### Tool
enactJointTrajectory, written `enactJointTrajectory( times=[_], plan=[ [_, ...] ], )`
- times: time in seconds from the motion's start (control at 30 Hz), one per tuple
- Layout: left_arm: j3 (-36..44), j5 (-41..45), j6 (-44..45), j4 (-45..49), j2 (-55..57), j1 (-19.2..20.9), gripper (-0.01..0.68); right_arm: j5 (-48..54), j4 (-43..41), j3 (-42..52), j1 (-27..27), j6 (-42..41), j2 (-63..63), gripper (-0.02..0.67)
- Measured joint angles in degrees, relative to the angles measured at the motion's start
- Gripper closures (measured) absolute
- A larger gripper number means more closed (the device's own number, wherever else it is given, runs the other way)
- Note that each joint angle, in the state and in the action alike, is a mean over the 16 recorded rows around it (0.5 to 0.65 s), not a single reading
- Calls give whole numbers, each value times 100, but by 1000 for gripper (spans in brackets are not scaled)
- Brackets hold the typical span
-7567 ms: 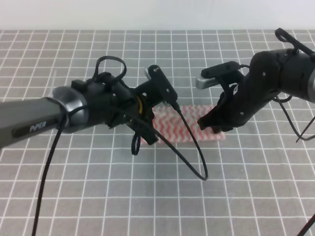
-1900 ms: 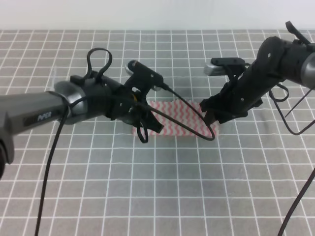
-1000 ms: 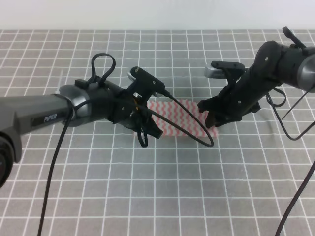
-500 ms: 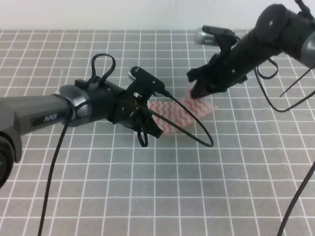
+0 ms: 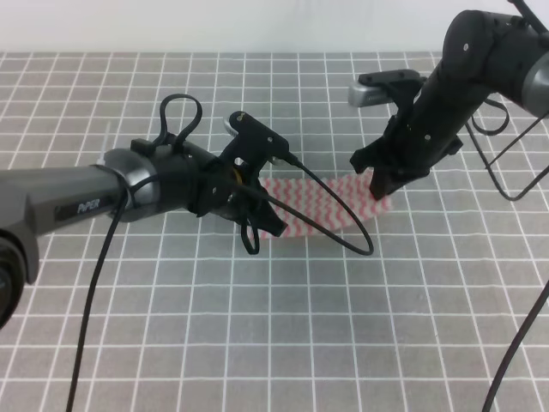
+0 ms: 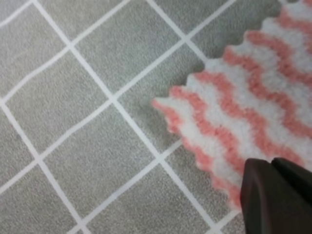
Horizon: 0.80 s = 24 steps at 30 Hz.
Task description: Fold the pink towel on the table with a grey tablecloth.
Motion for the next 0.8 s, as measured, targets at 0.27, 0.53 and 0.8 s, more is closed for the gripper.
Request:
enactJointTrajectory(
  times=[0.27, 0.53, 0.8],
  plan=[
    [-2, -30, -2, 2, 19, -2, 672, 362, -272, 6, -3, -127, -3, 662],
    [-1, -39, -1, 3, 10, -1, 672, 371, -470, 3, -8, -233, -6, 653],
    [1, -43, 1, 3, 0, 0, 672, 309, -650, -5, -13, -223, -6, 555]
  ],
)
